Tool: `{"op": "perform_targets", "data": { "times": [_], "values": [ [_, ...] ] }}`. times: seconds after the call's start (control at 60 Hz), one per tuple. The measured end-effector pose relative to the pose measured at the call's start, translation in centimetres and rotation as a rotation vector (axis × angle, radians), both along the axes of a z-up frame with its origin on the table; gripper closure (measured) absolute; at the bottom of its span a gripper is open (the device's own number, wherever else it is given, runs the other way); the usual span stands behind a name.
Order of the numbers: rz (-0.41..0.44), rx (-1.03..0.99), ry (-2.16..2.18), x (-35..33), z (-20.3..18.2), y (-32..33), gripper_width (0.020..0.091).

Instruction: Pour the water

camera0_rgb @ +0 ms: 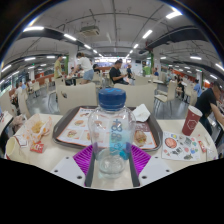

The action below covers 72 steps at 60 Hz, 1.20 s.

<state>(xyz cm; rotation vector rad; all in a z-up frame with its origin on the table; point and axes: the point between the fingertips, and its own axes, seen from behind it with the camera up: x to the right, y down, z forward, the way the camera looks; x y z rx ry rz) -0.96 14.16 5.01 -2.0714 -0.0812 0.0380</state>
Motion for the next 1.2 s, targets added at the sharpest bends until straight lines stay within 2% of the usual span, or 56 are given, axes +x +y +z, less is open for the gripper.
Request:
{"op": "perform_targets", "data": {
  "times": [0.133,0.35,0.6,0.733,0.867,1.033,1.2],
  "values": [
    [-0.006,0.016,-0.005,0.1,0.1,-0.3,0.0677],
    [-0.039,0.027,-0.134,0.6,2.1,-1.0,0.0678],
    [-0.071,0.074,-0.607,-1.3,10.7,-3.9,0.0682],
    [-0.005,0.089,-0.978,-5.1,14.1,-5.8,0.0679],
    [0.095,0.099,-1.298,-9.7,15.0,-7.2,0.0681],
    [0.245,0.091,-1.663,-13.9,13.9,-7.7,0.0680],
    [0.353,0.067,-1.921,-14.9,12.9,-7.0,0.0680]
  ]
}}
